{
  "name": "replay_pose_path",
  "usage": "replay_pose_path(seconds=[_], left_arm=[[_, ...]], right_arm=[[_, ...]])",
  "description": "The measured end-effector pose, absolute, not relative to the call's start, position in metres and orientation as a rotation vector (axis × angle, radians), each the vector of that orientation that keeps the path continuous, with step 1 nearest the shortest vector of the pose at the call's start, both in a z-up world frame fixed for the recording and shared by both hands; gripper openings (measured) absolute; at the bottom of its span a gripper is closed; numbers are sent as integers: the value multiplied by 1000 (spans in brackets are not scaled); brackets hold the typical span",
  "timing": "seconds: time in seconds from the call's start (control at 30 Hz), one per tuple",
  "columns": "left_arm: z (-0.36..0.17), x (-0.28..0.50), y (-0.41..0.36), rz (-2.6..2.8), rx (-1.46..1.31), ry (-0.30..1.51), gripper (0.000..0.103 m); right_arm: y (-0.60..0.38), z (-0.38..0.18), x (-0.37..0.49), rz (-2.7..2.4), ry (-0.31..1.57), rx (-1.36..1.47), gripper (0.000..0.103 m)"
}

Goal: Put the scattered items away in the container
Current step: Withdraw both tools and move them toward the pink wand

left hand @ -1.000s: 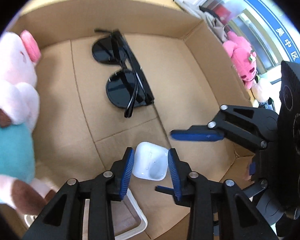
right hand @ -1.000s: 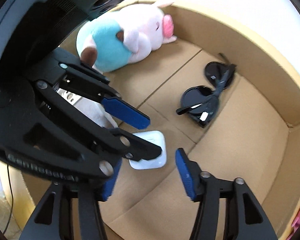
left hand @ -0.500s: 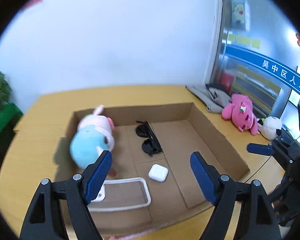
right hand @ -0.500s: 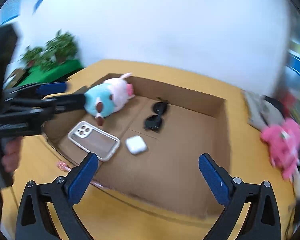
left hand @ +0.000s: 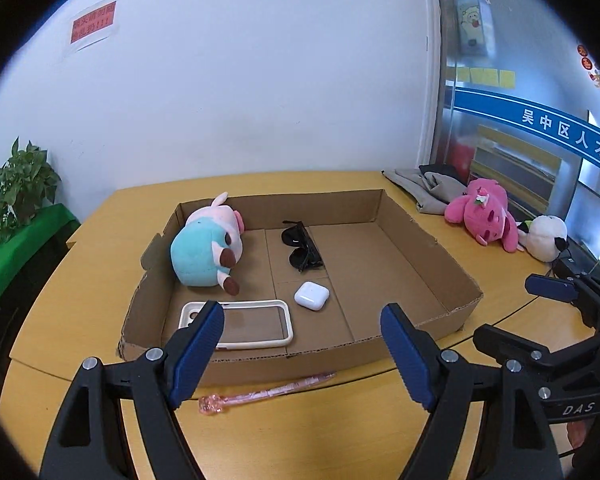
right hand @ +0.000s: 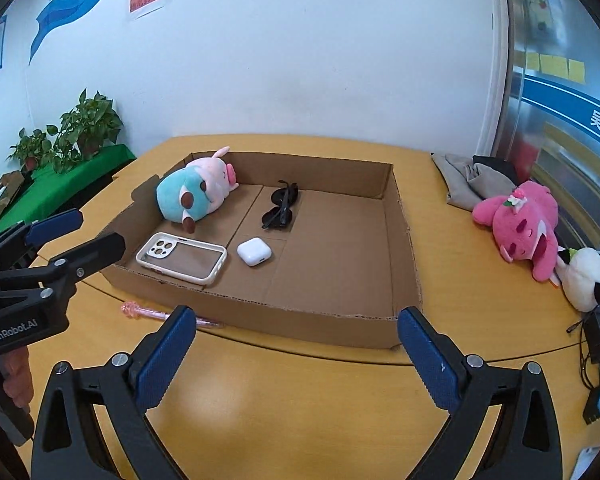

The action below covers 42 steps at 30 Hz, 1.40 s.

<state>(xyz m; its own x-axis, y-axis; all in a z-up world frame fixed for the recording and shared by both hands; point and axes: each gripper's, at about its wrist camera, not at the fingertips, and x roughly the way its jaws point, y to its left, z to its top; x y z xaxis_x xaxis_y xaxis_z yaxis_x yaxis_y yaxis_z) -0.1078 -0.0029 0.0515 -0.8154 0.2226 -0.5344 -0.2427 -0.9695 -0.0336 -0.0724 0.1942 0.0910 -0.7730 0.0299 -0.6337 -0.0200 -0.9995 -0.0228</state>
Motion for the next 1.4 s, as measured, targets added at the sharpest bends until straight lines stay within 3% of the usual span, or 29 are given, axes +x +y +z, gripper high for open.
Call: replay_pose_path(seconds=[0.3, 0.67, 1.03, 1.17, 1.4], left_arm=[[36, -106, -15, 2717, -867, 106, 81], [-48, -130, -48, 2464, -1057, 347, 81], [-87, -161, -49, 2332, -1161, 373, 78], [-85, -146, -43, 2278, -1143, 371, 66], [-84, -111, -20, 2153, -1136, 431, 58]], right_arm=[[193, 84, -64, 2952, -1, -1073, 102], [211, 33, -53, 2884, 147, -1265, 102], [217, 12, -41, 2842, 175, -1352, 102], [222, 6, -40, 2826, 208, -1364, 102], [220, 1, -41, 2839, 246, -1393, 102]])
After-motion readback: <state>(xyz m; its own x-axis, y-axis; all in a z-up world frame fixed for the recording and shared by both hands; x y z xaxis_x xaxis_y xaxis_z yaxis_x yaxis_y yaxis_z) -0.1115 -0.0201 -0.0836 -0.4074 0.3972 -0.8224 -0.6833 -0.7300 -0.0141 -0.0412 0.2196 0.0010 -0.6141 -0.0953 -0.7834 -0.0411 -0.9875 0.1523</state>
